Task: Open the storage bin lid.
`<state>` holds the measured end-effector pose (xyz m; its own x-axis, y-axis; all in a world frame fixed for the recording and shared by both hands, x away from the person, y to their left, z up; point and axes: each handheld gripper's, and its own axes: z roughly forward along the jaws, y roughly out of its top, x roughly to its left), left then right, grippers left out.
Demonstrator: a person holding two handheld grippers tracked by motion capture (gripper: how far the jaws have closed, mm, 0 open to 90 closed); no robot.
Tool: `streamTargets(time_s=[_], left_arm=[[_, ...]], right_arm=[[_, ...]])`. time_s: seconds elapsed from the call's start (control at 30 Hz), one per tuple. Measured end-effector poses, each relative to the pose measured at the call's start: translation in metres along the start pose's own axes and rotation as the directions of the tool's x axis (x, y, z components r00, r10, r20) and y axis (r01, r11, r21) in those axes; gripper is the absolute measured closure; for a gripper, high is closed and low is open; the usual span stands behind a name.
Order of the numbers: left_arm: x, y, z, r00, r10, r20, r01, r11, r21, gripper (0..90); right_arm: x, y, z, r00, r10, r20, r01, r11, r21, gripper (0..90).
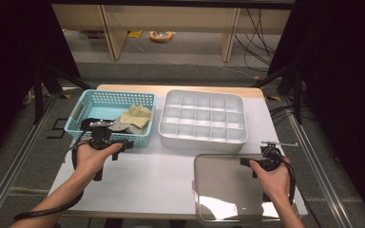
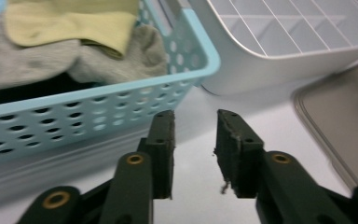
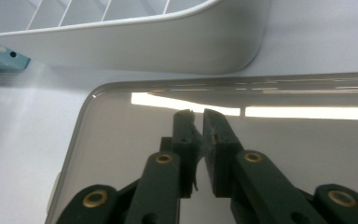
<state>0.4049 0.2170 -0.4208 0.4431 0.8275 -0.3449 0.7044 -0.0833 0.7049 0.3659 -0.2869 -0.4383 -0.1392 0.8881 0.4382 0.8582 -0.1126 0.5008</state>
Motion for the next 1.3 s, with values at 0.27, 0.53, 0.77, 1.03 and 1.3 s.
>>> streamTargets(time_s=[0.27, 0.53, 0.77, 1.03, 1.3], left_arm=[[0.023, 0.004, -0.016, 0.9976, -0.017, -0.067, 0.016, 0.9997, -0.018, 56.7], [0.051, 0.02, -0.026, 0.9827, -0.001, -0.185, 0.001, 1.0, -0.002, 50.3], [0.072, 0.033, -0.022, 0.9663, -0.015, -0.257, 0.014, 0.9999, -0.005, 47.5], [0.087, 0.041, -0.014, 0.9588, -0.02, -0.283, 0.03, 0.999, 0.033, 42.9], [0.098, 0.048, -0.003, 0.9474, -0.014, -0.32, 0.039, 0.9965, 0.074, 37.4]], right_arm=[[0.007, -0.004, 0.004, 0.9998, -0.006, -0.019, 0.006, 1.0, 0.007, 79.5], [0.003, -0.004, 0.001, 0.9986, -0.052, -0.01, 0.052, 0.998, -0.023, 77.6], [0.004, -0.004, 0.001, 0.9987, -0.048, -0.017, 0.048, 0.998, -0.033, 77.2], [0.002, -0.005, 0.004, 0.9977, -0.065, -0.019, 0.064, 0.996, -0.062, 77.0], [0.003, -0.006, 0.003, 0.998, -0.058, -0.024, 0.056, 0.996, -0.067, 76.1]])
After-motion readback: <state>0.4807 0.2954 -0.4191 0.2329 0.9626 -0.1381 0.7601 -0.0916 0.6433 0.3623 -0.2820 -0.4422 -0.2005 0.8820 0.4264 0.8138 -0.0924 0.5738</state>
